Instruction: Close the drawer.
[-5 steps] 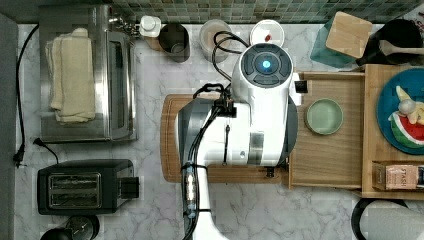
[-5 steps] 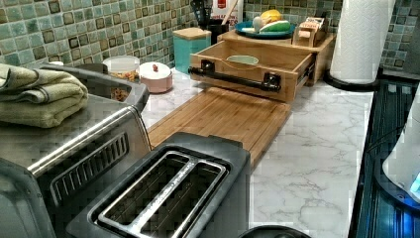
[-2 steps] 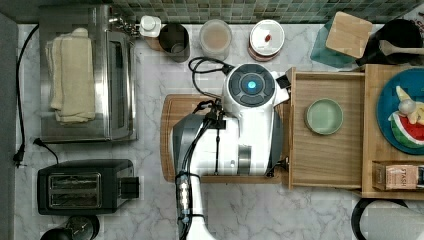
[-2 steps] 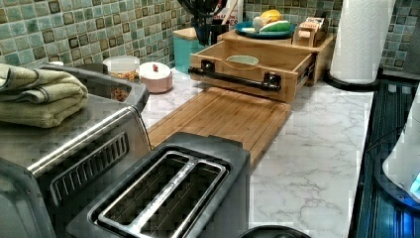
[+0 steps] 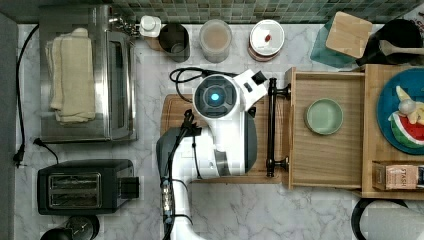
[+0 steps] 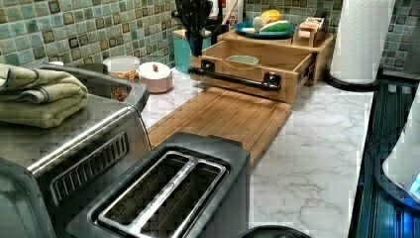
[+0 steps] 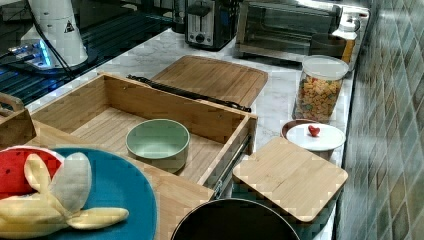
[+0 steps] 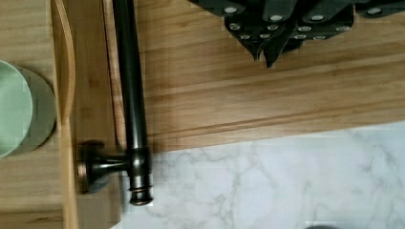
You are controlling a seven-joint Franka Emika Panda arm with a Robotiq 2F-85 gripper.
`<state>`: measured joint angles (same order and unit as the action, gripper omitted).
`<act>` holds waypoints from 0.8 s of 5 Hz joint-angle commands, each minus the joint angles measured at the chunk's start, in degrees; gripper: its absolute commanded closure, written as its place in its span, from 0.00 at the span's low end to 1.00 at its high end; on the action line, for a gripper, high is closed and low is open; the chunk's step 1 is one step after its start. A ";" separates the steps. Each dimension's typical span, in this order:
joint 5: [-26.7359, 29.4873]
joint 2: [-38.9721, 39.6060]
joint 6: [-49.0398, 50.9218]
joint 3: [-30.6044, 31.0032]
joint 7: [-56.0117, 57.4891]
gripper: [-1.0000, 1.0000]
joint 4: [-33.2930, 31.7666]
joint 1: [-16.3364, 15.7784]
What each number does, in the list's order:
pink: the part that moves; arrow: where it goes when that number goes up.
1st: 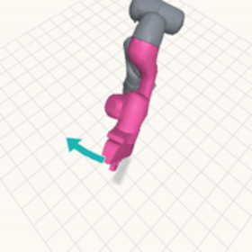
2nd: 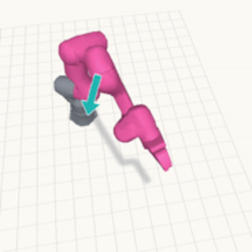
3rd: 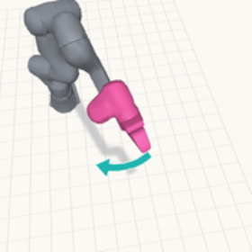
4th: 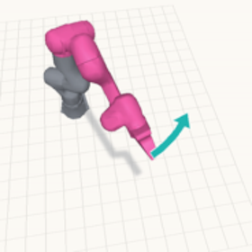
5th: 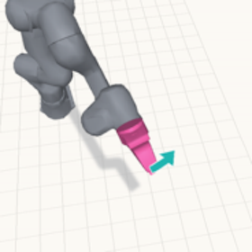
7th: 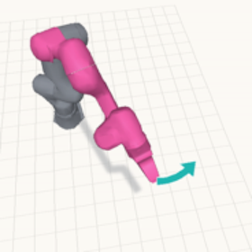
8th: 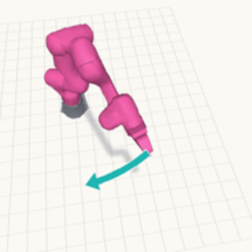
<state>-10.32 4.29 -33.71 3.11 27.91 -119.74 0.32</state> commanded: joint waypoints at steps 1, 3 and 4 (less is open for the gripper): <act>-4.99 3.81 -7.38 -0.40 5.89 1.00 -3.50 0.26; -6.13 8.37 -6.93 -1.45 4.78 1.00 -1.83 -0.10; -6.25 9.92 -7.91 -2.20 7.86 1.00 -1.35 0.42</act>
<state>-14.30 14.32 -41.63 2.12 32.82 -122.98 -1.26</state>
